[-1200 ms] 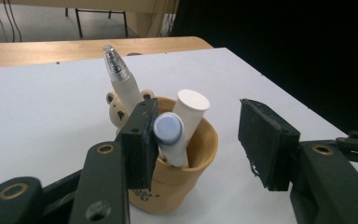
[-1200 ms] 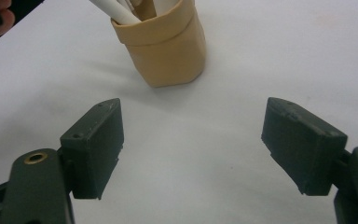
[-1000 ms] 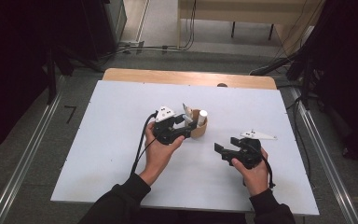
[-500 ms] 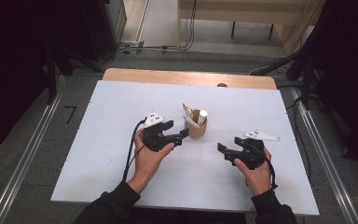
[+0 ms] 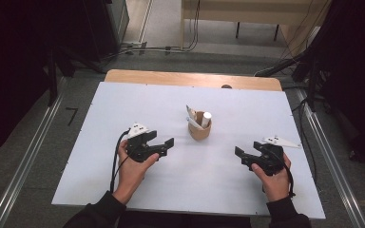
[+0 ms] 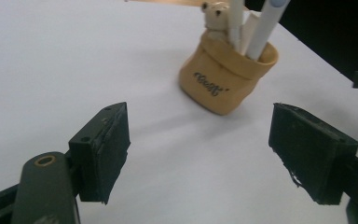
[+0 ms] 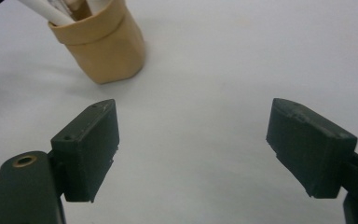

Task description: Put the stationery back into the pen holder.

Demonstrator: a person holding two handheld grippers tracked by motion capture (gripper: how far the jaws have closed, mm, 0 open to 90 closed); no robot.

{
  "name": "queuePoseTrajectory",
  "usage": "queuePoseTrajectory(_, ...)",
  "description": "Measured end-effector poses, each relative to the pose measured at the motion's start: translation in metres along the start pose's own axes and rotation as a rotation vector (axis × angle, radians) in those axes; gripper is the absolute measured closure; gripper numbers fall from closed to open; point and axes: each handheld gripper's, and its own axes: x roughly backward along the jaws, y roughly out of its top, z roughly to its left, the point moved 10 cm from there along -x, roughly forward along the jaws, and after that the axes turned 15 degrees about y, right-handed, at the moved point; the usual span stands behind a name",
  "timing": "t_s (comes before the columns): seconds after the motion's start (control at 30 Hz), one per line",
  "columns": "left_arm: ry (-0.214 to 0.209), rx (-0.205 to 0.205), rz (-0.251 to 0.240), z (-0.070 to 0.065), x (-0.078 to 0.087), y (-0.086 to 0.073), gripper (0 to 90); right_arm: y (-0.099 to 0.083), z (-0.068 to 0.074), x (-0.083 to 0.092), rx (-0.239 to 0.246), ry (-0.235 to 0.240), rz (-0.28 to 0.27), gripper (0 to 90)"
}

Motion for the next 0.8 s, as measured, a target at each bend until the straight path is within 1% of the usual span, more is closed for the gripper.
queuePoseTrajectory(0.03,0.009,0.011,-0.002,0.006,0.002,-0.001,20.4,-0.001,-0.002,0.002,-0.001,-0.008,-0.001,15.2)
queuePoseTrajectory(0.13,0.028,0.023,0.002,0.018,0.008,-0.004,18.9,-0.005,-0.011,0.013,-0.009,-0.036,-0.006,14.8)
queuePoseTrajectory(0.3,0.075,0.04,0.01,0.043,0.017,-0.012,18.9,-0.011,-0.023,0.028,-0.011,-0.077,-0.01,14.5)
queuePoseTrajectory(0.37,0.09,0.046,0.018,0.051,0.02,-0.017,18.9,-0.013,-0.028,0.033,-0.018,-0.091,-0.011,14.5)
queuePoseTrajectory(0.5,0.118,0.053,0.031,0.064,0.023,-0.025,18.9,-0.018,-0.037,0.043,-0.028,-0.114,-0.014,14.5)
queuePoseTrajectory(0.63,0.145,0.06,0.028,0.074,0.027,-0.027,18.9,-0.022,-0.045,0.052,-0.033,-0.147,-0.015,14.4)
queuePoseTrajectory(0.73,0.168,0.066,0.025,0.082,0.03,-0.028,18.8,-0.025,-0.052,0.058,-0.039,-0.162,-0.018,14.3)
queuePoseTrajectory(0.77,0.174,0.072,0.026,0.085,0.031,-0.029,18.7,-0.027,-0.054,0.061,-0.047,-0.17,-0.018,14.3)
queuePoseTrajectory(0.8,0.182,0.079,0.029,0.089,0.032,-0.031,18.6,-0.028,-0.057,0.063,-0.045,-0.175,-0.017,14.3)
